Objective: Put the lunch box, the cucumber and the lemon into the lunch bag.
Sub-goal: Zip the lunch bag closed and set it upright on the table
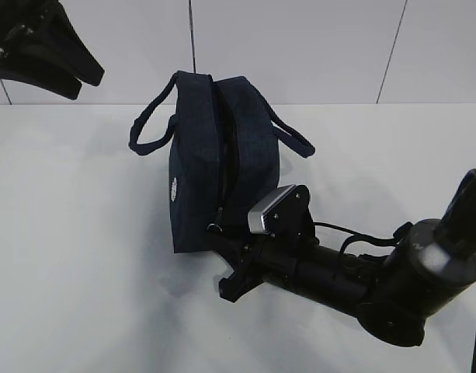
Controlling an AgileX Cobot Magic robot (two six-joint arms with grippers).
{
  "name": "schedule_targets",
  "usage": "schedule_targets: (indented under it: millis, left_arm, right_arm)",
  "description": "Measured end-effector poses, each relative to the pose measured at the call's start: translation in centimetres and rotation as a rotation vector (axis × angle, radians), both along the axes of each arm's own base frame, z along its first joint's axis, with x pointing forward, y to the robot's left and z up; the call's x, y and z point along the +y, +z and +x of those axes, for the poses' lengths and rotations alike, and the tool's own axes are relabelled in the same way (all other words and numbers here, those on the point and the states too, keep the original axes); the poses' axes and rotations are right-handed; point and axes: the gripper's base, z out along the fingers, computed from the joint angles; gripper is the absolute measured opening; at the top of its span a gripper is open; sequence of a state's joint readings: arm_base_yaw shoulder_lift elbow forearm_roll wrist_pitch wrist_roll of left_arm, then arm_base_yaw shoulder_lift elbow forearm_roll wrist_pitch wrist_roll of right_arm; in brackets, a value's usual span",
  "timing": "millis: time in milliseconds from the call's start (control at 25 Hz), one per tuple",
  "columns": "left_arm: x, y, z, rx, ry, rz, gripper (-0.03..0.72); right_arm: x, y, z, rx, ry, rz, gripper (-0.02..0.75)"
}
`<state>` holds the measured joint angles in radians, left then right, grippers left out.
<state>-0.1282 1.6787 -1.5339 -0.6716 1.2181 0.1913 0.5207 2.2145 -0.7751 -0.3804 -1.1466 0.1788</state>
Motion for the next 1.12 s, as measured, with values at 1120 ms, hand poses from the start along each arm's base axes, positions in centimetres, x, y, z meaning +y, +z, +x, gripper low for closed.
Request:
schedule_targets:
  millis: [1120]
  left_arm:
    - [-5.5,-1.2,-2.6,-0.052,-0.243,0.280,0.274]
  right_arm:
    - [-1.4,5.0,-2.1,-0.032,-0.033,0.048,0.000]
